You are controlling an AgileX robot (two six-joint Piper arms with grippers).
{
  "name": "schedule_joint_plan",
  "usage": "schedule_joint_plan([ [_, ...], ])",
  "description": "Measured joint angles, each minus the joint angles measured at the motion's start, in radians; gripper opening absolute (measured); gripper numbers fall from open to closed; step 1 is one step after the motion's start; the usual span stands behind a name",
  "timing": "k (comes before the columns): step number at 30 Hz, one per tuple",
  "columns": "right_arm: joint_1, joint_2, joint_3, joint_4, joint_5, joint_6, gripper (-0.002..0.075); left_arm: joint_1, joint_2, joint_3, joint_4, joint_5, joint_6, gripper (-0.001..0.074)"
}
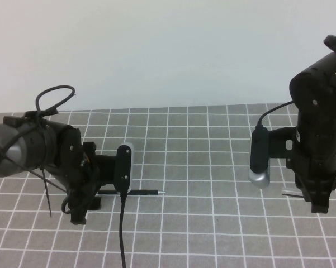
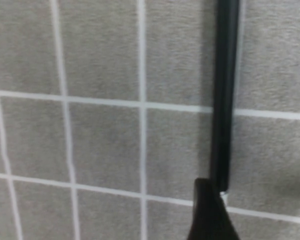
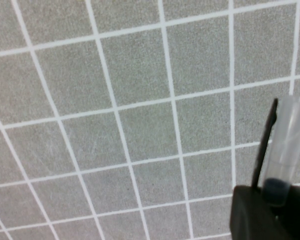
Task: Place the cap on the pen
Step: 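Pick up the pen and its cap, cap the pen, and set it down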
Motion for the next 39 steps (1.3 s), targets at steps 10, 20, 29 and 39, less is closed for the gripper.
schedule_joint_plan([
  [10,0.000,0.000,0.000,0.000,0.004,0.014,-0.0003,0.002,0.031,0.000,0.028,-0.027,-0.002,0.0386],
  [20,0.000,0.000,0.000,0.000,-0.006,0.014,-0.0003,0.002,0.045,-0.010,0.011,0.016,-0.004,0.0381],
  [29,0.000,0.000,0.000,0.000,-0.071,0.000,-0.0003,0.003,-0.011,-0.001,-0.041,0.068,-0.010,0.0246],
  [39,0.000,0.000,0.000,0.000,-0.096,-0.003,-0.0003,0.003,-0.024,-0.001,-0.048,0.045,-0.010,0.0157],
])
